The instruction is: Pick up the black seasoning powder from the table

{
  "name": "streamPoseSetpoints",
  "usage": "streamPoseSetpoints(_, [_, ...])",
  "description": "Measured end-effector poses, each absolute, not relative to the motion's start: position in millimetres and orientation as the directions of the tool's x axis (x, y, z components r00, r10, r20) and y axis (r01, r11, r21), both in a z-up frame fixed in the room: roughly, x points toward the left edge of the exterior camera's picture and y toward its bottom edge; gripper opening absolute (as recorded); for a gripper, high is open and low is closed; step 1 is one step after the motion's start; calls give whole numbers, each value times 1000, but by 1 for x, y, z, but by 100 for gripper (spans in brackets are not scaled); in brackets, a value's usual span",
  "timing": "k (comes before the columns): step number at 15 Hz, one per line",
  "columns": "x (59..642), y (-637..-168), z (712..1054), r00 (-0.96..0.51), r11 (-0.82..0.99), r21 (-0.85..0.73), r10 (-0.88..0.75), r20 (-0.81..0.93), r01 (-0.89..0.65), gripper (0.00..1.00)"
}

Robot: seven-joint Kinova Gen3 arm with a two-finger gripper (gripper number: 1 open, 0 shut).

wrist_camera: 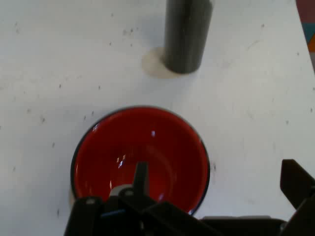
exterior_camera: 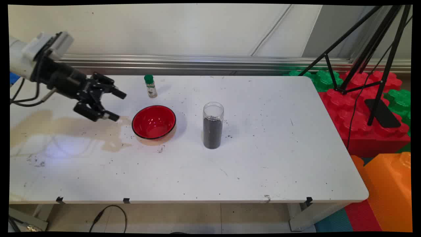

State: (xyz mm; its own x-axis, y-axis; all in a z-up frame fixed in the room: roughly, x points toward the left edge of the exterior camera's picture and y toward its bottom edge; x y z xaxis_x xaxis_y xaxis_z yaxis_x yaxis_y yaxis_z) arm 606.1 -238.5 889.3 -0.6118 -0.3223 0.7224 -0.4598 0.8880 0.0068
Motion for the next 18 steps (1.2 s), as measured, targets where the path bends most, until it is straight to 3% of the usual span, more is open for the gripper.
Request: streamPoseSetpoints(18, [498,-293,849,-535,894,30,-295,792,-448,100])
